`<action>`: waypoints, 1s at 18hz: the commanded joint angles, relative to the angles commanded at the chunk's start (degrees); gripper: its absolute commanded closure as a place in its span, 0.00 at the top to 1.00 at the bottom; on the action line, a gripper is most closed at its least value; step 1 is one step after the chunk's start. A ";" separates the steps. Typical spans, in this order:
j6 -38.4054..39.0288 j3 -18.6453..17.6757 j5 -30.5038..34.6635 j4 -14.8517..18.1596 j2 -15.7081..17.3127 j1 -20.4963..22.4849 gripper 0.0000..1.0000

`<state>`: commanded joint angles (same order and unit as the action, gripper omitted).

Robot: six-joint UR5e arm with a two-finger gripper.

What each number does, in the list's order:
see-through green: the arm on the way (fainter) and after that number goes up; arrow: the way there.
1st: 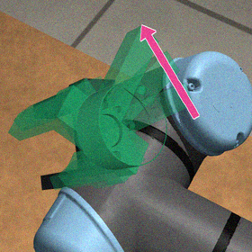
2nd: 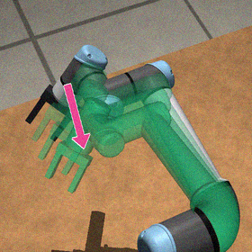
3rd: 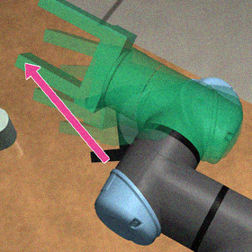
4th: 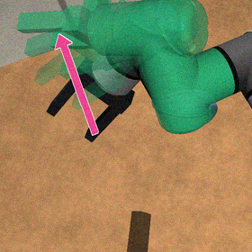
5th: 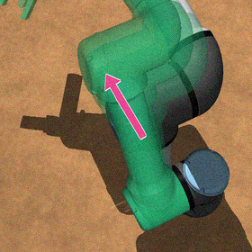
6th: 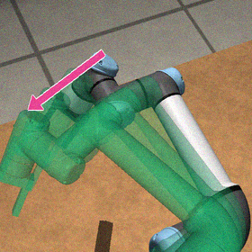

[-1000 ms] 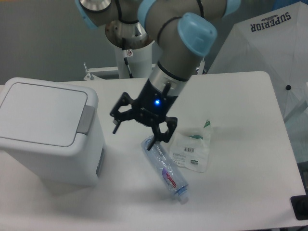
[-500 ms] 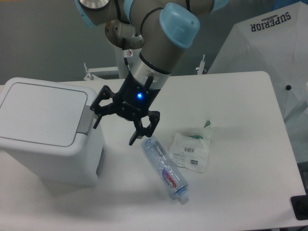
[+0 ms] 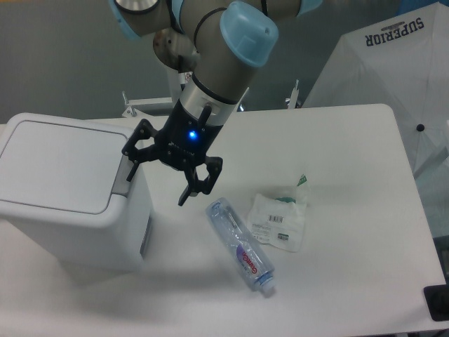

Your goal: Open the trash can

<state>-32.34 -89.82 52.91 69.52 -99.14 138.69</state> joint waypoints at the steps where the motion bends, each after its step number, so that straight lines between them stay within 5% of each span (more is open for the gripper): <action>1: -0.09 -0.09 0.00 0.00 0.00 0.00 1.00; 18: 0.09 0.87 -0.35 -0.35 0.00 0.09 1.00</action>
<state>-32.26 -88.95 52.56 69.17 -99.14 138.78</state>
